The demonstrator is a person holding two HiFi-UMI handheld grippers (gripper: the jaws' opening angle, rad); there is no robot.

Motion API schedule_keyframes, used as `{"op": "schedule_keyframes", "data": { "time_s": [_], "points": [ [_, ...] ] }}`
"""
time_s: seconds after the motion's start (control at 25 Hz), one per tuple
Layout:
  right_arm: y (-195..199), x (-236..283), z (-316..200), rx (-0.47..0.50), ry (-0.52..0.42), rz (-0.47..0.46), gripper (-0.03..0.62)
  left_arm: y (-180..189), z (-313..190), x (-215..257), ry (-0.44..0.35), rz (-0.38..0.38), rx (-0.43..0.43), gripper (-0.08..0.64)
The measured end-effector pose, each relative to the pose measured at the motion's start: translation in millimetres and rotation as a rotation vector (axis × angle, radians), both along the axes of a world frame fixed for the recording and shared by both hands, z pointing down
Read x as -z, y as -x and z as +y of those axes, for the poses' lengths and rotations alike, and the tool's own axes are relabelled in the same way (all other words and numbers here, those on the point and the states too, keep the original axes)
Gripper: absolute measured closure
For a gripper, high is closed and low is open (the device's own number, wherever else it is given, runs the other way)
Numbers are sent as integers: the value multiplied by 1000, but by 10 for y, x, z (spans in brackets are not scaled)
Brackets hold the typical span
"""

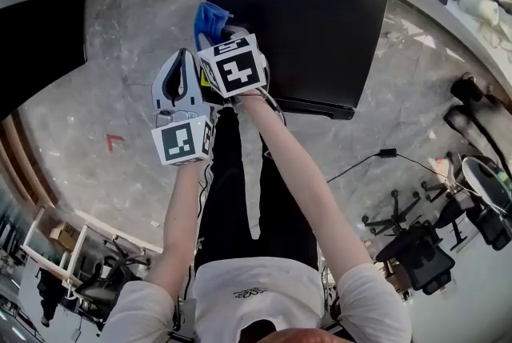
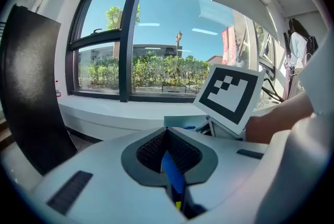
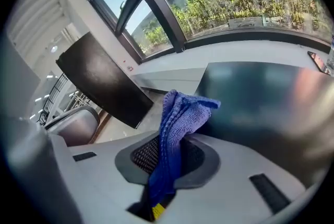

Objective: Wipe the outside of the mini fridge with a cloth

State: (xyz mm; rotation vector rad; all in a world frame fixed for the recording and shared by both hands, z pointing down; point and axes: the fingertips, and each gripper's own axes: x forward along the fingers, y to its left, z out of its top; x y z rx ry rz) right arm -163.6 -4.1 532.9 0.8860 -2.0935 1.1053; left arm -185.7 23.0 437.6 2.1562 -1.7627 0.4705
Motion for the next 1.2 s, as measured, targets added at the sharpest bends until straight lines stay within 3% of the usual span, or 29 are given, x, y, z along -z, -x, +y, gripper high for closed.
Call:
{"op": "schedule_keyframes", "data": {
  "time_s": [0.24, 0.8, 1.2],
  "points": [
    [-359, 3, 2, -52, -34, 48, 512, -81, -18, 1, -4, 10, -19, 555],
    [-2171, -36, 75, -314, -38, 205, 512, -426, 6, 61, -17, 34, -71, 555],
    [-3113, -47, 319, -360, -49, 334, 512, -629, -25, 76, -26, 22, -118, 555]
  ]
}}
